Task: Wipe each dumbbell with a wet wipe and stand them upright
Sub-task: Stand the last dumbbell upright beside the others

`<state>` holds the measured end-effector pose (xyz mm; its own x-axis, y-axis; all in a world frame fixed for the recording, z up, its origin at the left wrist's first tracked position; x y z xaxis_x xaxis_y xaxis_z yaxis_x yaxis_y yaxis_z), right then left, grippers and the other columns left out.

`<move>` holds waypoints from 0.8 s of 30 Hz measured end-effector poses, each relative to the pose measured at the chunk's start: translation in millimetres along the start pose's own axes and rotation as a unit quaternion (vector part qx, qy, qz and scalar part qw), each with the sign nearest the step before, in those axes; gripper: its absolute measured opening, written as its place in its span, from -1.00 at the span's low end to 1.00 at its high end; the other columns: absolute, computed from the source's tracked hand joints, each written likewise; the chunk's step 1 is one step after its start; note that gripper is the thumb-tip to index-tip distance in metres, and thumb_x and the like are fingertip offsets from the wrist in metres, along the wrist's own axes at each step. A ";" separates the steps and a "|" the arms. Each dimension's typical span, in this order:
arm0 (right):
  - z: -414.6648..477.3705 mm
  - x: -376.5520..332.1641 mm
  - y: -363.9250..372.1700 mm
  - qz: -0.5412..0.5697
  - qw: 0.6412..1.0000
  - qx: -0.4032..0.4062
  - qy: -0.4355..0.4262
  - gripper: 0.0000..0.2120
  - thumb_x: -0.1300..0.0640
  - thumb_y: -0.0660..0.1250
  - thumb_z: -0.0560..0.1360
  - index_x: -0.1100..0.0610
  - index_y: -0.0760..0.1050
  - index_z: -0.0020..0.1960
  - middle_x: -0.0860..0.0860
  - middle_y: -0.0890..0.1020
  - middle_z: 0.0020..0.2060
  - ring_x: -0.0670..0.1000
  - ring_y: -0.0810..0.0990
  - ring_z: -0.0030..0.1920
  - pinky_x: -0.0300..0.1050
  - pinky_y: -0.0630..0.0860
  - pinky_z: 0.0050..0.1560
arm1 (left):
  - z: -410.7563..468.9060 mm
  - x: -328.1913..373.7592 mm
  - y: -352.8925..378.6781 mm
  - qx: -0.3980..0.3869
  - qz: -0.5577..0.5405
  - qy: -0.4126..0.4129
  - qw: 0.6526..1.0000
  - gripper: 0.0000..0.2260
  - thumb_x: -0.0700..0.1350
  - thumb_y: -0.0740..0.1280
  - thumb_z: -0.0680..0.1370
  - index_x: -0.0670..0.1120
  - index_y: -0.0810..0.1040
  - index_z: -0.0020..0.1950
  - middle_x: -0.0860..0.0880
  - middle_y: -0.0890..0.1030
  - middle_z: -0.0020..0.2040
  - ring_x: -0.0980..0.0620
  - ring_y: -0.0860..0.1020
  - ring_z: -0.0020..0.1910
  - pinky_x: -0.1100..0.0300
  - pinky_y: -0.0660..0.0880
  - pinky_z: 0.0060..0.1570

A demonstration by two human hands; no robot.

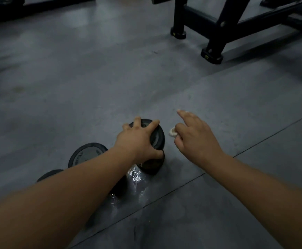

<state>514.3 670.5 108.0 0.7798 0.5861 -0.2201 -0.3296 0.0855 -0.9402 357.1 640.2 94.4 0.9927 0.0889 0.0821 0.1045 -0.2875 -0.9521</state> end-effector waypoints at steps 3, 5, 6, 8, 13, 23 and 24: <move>0.1 -1.6 2.2 -0.006 1.000 -0.005 0.000 -0.91 0.11 0.31 0.43 0.11 0.50 -0.10 0.15 0.38 0.39 0.19 0.38 0.35 0.11 0.44 0.15 | 6.3 0.8 0.1 0.022 0.006 0.006 1.000 -0.09 0.45 0.33 0.29 0.33 -0.06 0.52 -0.10 0.10 0.51 -0.31 0.26 0.35 -0.18 0.44 0.20; 1.1 -2.7 -0.3 -0.011 1.000 -0.008 -0.006 -0.91 0.12 0.31 0.43 0.12 0.50 -0.10 0.16 0.39 0.39 0.18 0.40 0.34 0.10 0.46 0.11 | 11.4 1.5 -0.1 0.029 0.007 0.009 1.000 -0.10 0.46 0.31 0.31 0.33 -0.08 0.52 -0.10 0.08 0.52 -0.31 0.24 0.37 -0.18 0.42 0.21; 2.3 -3.2 -1.2 -0.014 1.000 -0.011 -0.010 -0.91 0.13 0.31 0.42 0.13 0.50 -0.10 0.16 0.39 0.38 0.18 0.41 0.32 0.09 0.48 0.08 | 12.6 0.6 0.5 0.029 0.009 0.010 0.999 -0.10 0.47 0.30 0.32 0.33 -0.09 0.53 -0.10 0.07 0.54 -0.30 0.23 0.39 -0.18 0.41 0.22; 4.9 -2.2 -5.8 -0.018 1.000 -0.013 -0.004 -0.88 0.14 0.30 0.43 0.17 0.50 -0.07 0.17 0.40 0.38 0.18 0.44 0.30 0.07 0.50 0.05 | 9.9 -1.2 0.4 0.028 0.015 0.013 0.999 -0.09 0.51 0.25 0.33 0.33 -0.15 0.53 -0.09 0.00 0.57 -0.31 0.17 0.44 -0.21 0.37 0.26; 12.6 -18.0 -43.2 0.000 1.000 0.009 -0.001 -0.82 0.14 0.34 0.43 0.20 0.47 -0.02 0.13 0.41 0.39 0.14 0.49 0.25 -0.05 0.48 0.01 | -29.5 -18.2 -42.5 0.128 0.057 0.003 0.990 -0.01 0.61 0.08 0.31 0.23 -0.36 0.52 -0.05 -0.31 0.59 -0.25 -0.20 0.57 -0.40 0.01 0.41; 48.1 -183.9 -271.0 -0.012 0.964 0.227 -0.135 -0.83 0.12 0.38 0.36 0.11 0.42 -0.12 0.14 0.30 0.44 0.19 0.27 0.43 0.15 0.40 0.23 | -210.7 -88.2 -273.7 0.358 0.096 -0.104 0.923 -0.03 0.60 0.05 0.33 0.21 -0.40 0.51 -0.04 -0.38 0.57 -0.23 -0.25 0.56 -0.42 -0.02 0.41; 45.7 -205.9 -295.0 -0.013 0.959 0.241 -0.147 -0.83 0.12 0.37 0.37 0.11 0.42 -0.12 0.14 0.29 0.44 0.18 0.27 0.43 0.16 0.39 0.24 | -236.8 -96.0 -294.6 0.378 0.099 -0.112 0.914 -0.03 0.60 0.04 0.33 0.21 -0.39 0.51 -0.04 -0.38 0.56 -0.23 -0.25 0.56 -0.42 -0.02 0.41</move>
<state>426.7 561.5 442.5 0.6303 0.7749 -0.0481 -0.5755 0.4247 -0.6989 245.4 490.6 436.8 0.9415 0.3232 -0.0955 -0.2315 0.4143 -0.8802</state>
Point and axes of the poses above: each hand's wrist, its own z-axis towards the middle knuckle, its own y-axis out of the palm, x = y × z, the point moved 7 cm from there along z, towards the middle knuckle
